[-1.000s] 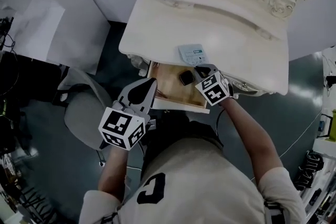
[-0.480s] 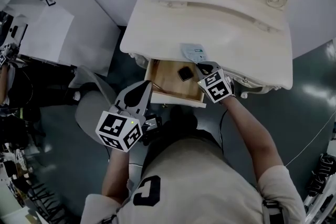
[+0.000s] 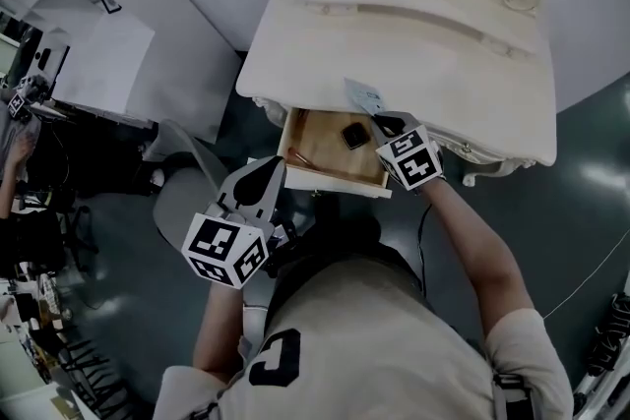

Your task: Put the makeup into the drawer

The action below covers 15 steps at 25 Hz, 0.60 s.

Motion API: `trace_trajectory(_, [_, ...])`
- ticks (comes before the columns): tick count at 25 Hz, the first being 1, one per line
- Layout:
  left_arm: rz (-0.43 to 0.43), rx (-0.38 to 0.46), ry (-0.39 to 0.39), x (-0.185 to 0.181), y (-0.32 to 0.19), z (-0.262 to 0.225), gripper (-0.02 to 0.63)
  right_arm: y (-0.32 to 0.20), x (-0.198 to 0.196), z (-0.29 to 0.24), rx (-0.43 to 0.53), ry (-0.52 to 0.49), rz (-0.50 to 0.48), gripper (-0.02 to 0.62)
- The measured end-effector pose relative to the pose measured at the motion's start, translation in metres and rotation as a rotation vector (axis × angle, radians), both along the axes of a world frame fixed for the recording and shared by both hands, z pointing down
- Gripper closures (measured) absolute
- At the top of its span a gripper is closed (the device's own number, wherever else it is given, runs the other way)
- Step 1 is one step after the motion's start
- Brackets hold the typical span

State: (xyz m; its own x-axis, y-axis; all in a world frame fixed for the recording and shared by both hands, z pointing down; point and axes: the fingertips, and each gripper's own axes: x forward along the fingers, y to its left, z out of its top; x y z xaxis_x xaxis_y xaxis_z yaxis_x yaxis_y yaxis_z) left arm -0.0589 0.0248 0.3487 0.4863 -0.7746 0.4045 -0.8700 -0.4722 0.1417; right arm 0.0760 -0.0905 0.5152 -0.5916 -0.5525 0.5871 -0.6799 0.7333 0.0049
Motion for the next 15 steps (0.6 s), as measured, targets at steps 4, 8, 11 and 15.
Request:
trace_trajectory(4, [0.011, 0.001, 0.013, -0.008, -0.001, 0.002, 0.551, 0.007, -0.007, -0.018, 0.001, -0.030, -0.001, 0.569])
trace_trajectory(8, [0.028, 0.000, 0.034, -0.019, -0.008, 0.006, 0.551, 0.015, -0.021, -0.029, -0.021, -0.072, -0.003, 0.569])
trace_trajectory(11, [0.037, -0.006, 0.060, -0.031, -0.018, 0.011, 0.551, 0.024, -0.035, -0.028, -0.061, -0.080, -0.016, 0.569])
trace_trajectory(15, [0.051, -0.026, 0.090, -0.050, -0.031, 0.022, 0.551, 0.032, -0.057, -0.015, -0.113, -0.048, -0.040, 0.569])
